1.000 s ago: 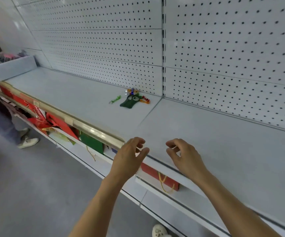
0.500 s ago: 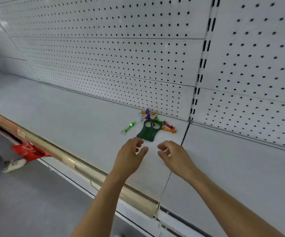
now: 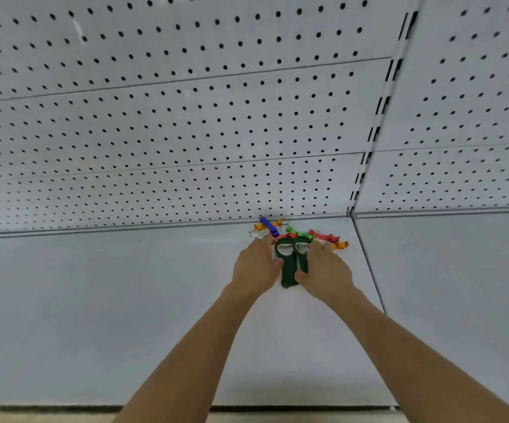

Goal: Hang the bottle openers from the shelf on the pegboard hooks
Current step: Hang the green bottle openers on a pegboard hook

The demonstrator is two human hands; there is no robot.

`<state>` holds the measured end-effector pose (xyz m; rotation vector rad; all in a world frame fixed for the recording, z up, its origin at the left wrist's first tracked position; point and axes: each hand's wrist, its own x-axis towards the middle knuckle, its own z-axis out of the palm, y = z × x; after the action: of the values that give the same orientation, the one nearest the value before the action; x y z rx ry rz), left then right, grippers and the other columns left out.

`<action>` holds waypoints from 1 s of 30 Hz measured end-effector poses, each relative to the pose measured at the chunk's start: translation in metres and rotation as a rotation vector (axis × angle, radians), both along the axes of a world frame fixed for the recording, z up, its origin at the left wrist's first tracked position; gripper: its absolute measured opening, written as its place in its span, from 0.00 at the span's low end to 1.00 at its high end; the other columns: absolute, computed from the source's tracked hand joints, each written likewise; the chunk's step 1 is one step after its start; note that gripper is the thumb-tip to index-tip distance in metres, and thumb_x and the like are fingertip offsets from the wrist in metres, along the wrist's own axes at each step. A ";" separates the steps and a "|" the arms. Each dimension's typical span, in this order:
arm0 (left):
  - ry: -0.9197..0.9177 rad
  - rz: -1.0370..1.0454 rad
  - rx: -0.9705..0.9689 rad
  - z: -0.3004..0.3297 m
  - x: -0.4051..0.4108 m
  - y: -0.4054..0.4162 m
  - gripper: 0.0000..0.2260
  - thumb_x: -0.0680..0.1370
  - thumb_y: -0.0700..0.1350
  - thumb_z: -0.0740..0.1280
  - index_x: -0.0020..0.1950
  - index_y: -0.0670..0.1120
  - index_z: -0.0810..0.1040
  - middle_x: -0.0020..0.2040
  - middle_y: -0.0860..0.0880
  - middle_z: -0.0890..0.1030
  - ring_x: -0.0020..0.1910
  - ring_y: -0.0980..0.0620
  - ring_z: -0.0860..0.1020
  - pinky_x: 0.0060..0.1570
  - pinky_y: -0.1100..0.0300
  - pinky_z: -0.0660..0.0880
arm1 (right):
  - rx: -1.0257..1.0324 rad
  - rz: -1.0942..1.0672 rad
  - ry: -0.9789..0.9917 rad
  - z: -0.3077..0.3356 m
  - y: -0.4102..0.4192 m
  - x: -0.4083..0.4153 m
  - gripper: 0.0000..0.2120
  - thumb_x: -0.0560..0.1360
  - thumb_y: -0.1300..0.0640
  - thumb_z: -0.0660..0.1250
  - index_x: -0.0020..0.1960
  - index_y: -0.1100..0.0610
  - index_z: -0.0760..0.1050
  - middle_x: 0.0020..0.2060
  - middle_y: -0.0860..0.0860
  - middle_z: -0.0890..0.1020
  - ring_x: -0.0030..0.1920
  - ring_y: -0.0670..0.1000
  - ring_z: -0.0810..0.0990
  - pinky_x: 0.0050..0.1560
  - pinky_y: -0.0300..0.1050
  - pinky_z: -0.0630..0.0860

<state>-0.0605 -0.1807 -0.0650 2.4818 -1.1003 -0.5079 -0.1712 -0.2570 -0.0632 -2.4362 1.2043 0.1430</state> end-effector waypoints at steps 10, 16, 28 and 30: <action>-0.178 -0.164 0.199 -0.003 -0.002 -0.026 0.36 0.73 0.59 0.70 0.73 0.43 0.60 0.63 0.42 0.72 0.57 0.44 0.77 0.42 0.55 0.71 | -0.032 -0.156 0.004 -0.004 0.020 -0.017 0.10 0.81 0.58 0.56 0.61 0.59 0.65 0.49 0.54 0.77 0.45 0.53 0.77 0.40 0.42 0.68; -0.241 -0.233 0.216 0.005 -0.001 -0.016 0.26 0.76 0.45 0.66 0.70 0.40 0.61 0.53 0.44 0.78 0.50 0.46 0.78 0.38 0.57 0.70 | 0.073 -0.194 -0.084 0.001 0.029 -0.037 0.03 0.81 0.57 0.54 0.50 0.56 0.63 0.37 0.50 0.72 0.32 0.47 0.70 0.29 0.41 0.64; 0.637 -0.172 -0.210 0.030 -0.063 0.018 0.17 0.78 0.42 0.67 0.67 0.48 0.70 0.60 0.48 0.80 0.57 0.48 0.79 0.58 0.55 0.73 | 0.399 -0.532 -0.795 0.031 0.046 -0.126 0.04 0.81 0.57 0.57 0.51 0.54 0.71 0.31 0.57 0.80 0.25 0.48 0.72 0.26 0.36 0.70; 0.687 -0.173 -0.272 0.044 -0.087 0.014 0.16 0.78 0.42 0.67 0.66 0.50 0.71 0.57 0.47 0.82 0.55 0.47 0.81 0.60 0.48 0.76 | 0.383 -0.567 -0.851 0.039 0.043 -0.149 0.04 0.81 0.57 0.58 0.54 0.54 0.70 0.32 0.58 0.80 0.26 0.48 0.73 0.27 0.36 0.70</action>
<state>-0.1477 -0.1668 -0.0215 1.7663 -1.0049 -1.0778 -0.3202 -0.2135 -0.0243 -1.4689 1.2241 -0.6875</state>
